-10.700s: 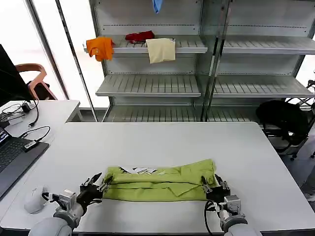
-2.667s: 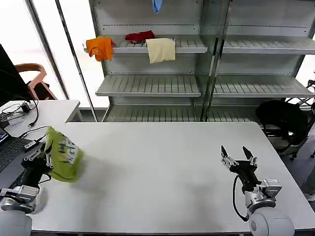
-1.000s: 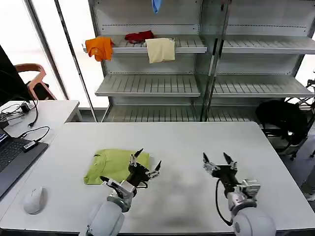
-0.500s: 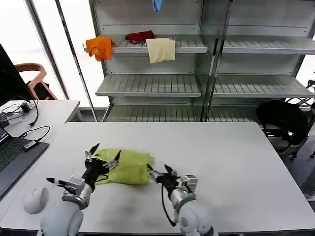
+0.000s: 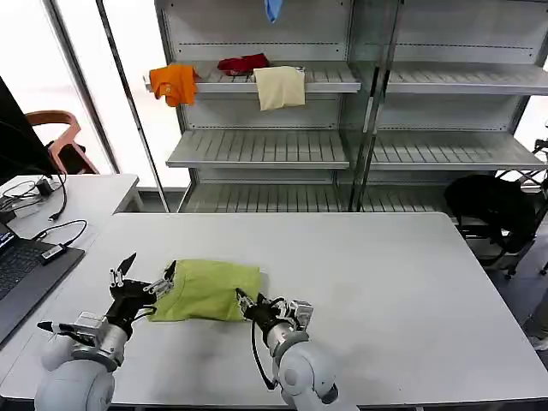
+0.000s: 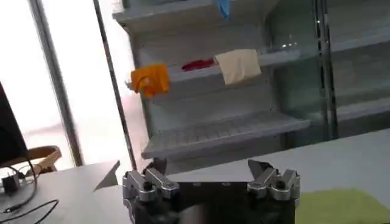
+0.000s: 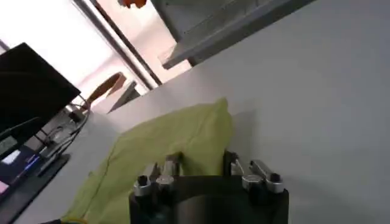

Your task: Fold and organize the clothes.

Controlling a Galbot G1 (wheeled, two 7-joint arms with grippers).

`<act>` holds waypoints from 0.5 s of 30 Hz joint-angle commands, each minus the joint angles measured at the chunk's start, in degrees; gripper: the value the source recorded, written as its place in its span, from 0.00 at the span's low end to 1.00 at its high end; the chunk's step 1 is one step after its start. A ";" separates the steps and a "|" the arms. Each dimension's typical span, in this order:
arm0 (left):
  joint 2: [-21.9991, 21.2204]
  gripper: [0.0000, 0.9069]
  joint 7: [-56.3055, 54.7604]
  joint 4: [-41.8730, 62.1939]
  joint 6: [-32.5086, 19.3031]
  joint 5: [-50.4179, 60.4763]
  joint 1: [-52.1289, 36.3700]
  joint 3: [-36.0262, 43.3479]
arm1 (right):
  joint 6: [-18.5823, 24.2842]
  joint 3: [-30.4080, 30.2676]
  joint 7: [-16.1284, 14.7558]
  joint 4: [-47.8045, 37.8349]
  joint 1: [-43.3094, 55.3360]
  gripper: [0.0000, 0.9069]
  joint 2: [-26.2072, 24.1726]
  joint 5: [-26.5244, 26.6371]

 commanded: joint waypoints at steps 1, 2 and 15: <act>-0.26 1.00 -0.10 -0.07 -0.46 -1.39 1.53 -2.39 | -0.44 2.44 3.76 1.84 1.63 0.00 0.30 2.15; -0.36 1.00 -0.14 -0.11 -0.49 -1.37 1.57 -2.37 | -0.45 3.03 3.80 2.21 1.73 0.00 -0.10 2.23; -1.64 1.00 -0.24 -0.23 -0.49 -0.49 1.70 -1.12 | -0.64 15.68 3.23 10.89 -1.80 0.00 -15.15 12.61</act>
